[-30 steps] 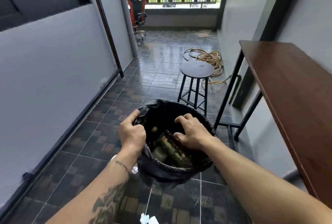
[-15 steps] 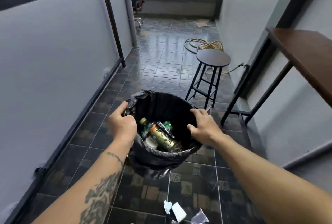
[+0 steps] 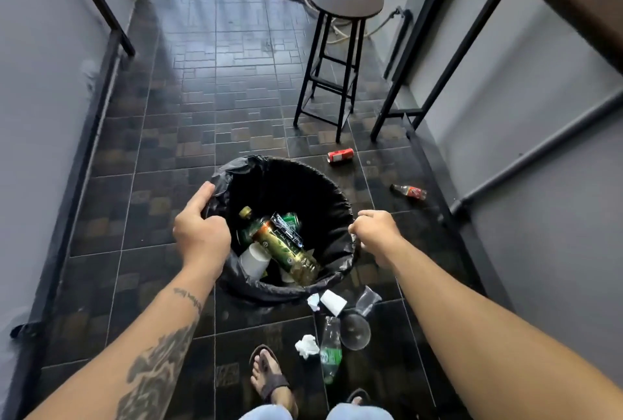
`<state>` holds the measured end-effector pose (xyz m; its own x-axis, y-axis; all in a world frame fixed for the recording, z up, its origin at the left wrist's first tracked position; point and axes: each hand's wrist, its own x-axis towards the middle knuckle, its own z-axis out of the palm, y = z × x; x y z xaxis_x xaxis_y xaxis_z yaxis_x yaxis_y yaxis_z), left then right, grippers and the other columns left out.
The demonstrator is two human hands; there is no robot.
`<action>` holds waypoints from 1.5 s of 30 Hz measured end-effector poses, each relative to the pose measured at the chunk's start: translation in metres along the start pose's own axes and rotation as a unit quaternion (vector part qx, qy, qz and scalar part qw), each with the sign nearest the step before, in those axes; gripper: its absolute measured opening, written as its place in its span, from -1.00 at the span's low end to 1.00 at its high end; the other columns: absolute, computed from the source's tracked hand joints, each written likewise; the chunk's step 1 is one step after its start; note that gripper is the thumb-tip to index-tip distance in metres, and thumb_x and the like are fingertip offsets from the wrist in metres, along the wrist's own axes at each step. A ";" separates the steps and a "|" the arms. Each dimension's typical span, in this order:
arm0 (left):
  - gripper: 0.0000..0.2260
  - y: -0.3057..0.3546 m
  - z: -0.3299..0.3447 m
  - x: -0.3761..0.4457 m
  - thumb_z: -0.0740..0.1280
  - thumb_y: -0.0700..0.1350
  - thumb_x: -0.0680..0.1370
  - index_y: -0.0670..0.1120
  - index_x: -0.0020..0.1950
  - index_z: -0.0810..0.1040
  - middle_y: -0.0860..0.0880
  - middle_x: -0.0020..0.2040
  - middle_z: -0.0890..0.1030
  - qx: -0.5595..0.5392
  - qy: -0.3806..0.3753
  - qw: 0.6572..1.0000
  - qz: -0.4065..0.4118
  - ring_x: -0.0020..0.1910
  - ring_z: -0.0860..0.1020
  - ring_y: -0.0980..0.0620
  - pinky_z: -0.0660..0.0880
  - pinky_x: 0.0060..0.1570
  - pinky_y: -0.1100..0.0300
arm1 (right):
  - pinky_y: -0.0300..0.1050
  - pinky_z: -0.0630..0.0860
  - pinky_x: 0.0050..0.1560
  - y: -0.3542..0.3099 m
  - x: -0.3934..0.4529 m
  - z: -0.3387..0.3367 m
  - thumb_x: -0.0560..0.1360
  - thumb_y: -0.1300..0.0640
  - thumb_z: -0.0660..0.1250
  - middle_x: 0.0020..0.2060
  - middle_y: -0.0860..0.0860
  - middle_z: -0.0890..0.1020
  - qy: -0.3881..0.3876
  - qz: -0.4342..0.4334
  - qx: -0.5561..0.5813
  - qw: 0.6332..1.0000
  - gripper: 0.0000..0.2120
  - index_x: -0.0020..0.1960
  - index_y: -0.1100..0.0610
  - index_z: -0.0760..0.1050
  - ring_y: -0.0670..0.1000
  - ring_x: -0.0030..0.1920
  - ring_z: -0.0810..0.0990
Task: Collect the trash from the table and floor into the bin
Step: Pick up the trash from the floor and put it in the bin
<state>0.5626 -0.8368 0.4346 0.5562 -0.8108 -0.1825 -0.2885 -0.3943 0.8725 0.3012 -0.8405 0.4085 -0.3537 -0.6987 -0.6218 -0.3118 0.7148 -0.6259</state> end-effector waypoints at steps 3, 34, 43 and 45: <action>-0.33 -0.041 0.026 0.003 0.12 -0.45 0.41 -0.02 0.45 0.54 0.11 0.43 0.52 0.072 -0.055 0.995 0.033 0.43 0.46 0.07 0.26 0.43 0.34 | -0.07 0.50 0.13 0.035 -0.001 0.013 0.34 0.25 0.29 0.06 -0.09 0.64 0.016 -0.007 0.004 1.000 -0.49 0.25 -0.07 0.57 0.05 0.10 0.57; -0.44 -0.420 0.390 0.144 0.25 -0.34 0.51 -0.23 0.54 0.36 -0.13 0.58 0.34 0.157 -0.147 0.917 0.336 0.54 0.32 -0.10 0.15 0.51 0.23 | -0.35 0.14 0.28 0.317 0.373 0.169 0.40 0.39 0.25 0.54 0.08 0.28 0.162 -0.172 -0.098 0.967 -0.31 0.52 0.10 0.32 0.08 0.50 0.30; -0.29 -0.422 0.406 0.161 0.21 0.01 0.55 -0.19 0.65 0.07 -0.11 0.68 -0.03 0.286 -0.250 0.876 0.297 0.63 -0.05 -0.19 -0.10 0.59 -0.04 | -0.06 0.07 0.51 0.328 0.374 0.158 0.52 0.04 0.37 0.61 0.01 0.06 0.078 -0.175 -0.179 0.965 -0.25 0.61 0.05 0.11 0.03 0.59 0.07; -0.28 -0.422 0.409 0.159 0.17 0.04 0.52 -0.18 0.65 0.09 -0.11 0.68 -0.02 0.287 -0.244 0.876 0.300 0.63 -0.07 -0.20 -0.12 0.59 -0.05 | -0.07 0.07 0.50 0.333 0.377 0.161 0.54 0.08 0.35 0.62 -0.01 0.04 0.087 -0.179 -0.151 0.968 -0.27 0.61 0.02 0.09 0.03 0.59 0.07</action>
<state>0.4541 -0.9758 -0.1475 -0.1894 -0.9799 -0.0629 -0.8368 0.1276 0.5325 0.2063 -0.8706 -0.1102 -0.3092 -0.9073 -0.2851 -0.6762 0.4205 -0.6049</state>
